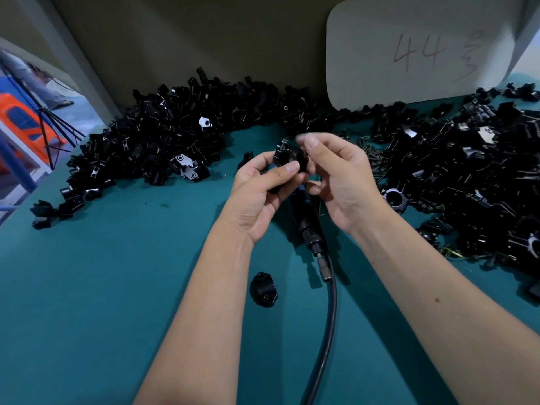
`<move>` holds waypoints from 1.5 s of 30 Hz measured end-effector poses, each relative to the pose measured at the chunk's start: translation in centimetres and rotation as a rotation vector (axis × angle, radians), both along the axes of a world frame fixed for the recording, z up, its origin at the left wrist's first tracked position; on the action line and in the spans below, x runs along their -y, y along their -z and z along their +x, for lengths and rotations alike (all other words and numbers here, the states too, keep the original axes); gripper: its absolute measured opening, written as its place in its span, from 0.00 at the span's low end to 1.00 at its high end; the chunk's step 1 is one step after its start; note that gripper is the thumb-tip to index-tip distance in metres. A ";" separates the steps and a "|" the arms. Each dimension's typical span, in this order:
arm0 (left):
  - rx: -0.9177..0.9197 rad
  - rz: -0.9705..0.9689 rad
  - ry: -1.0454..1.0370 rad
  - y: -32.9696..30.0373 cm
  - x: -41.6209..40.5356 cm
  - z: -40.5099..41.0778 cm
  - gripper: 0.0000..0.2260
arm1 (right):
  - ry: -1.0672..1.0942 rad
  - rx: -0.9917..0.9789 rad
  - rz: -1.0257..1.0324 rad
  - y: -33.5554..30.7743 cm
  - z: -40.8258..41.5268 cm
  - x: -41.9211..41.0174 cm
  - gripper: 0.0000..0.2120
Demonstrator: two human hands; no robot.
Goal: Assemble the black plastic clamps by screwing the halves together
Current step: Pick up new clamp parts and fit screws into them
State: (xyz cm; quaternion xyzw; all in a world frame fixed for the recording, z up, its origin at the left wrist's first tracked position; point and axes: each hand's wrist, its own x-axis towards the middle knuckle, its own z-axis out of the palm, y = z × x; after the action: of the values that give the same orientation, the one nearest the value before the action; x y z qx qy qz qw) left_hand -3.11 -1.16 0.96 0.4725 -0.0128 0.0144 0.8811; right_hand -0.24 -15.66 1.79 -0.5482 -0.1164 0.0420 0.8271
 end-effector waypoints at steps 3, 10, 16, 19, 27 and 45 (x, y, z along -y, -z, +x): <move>0.005 0.004 -0.011 0.1 -0.3 0.0 0.15 | 0.021 0.040 -0.028 -0.1 -0.2 -0.2 0.06; -0.003 0.003 -0.032 0.1 0.2 -0.1 0.11 | -0.016 0.076 -0.042 0.3 0.2 0.3 0.05; -0.046 -0.031 -0.039 0.0 0.2 -0.2 0.04 | 0.119 0.044 -0.133 0.3 0.3 0.2 0.14; -0.046 -0.001 -0.048 -0.1 0.3 -0.1 0.06 | 0.111 0.039 -0.159 0.4 0.7 0.9 0.12; 0.086 0.127 -0.048 0.4 0.5 0.0 0.08 | 0.069 0.179 -0.182 0.3 1.0 0.9 0.06; 0.064 0.268 -0.130 0.7 -0.2 0.3 0.16 | 0.081 0.627 -0.687 -0.4 1.3 2.2 0.03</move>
State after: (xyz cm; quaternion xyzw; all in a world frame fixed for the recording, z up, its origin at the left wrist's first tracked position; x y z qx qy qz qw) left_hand -2.81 -1.00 0.25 0.5850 -0.0119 0.0847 0.8065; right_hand 1.10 -17.88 2.20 -0.7805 -0.3188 -0.1221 0.5237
